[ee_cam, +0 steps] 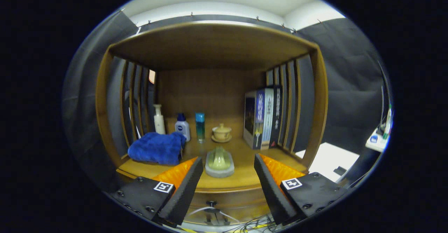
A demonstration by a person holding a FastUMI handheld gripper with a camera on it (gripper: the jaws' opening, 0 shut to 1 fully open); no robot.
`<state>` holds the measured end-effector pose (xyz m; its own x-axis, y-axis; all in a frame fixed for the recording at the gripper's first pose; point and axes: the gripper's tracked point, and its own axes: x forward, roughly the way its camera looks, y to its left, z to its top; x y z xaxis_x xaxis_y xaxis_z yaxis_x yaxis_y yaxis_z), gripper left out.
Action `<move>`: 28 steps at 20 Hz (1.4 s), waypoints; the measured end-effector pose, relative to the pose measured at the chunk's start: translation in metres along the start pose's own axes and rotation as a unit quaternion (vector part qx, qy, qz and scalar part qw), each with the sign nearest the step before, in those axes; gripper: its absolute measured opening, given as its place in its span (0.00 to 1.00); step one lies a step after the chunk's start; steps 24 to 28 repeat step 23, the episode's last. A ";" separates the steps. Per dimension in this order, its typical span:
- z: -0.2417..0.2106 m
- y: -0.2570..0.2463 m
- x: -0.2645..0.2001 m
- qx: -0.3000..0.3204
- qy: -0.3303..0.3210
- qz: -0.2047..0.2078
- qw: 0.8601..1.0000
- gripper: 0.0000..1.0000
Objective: Pull open the drawer, take out the items inside it, and place them on the countertop above the cabinet.
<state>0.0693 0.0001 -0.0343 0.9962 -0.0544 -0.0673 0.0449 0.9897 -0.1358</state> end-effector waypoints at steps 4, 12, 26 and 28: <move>0.049 0.007 -0.022 -0.010 -0.029 0.008 0.999 0.96; 0.082 0.018 -0.037 -0.002 -0.037 0.022 0.999 0.96; 0.086 0.002 -0.044 0.030 -0.035 0.027 0.999 0.96; 0.086 0.002 -0.044 0.030 -0.035 0.027 0.999 0.96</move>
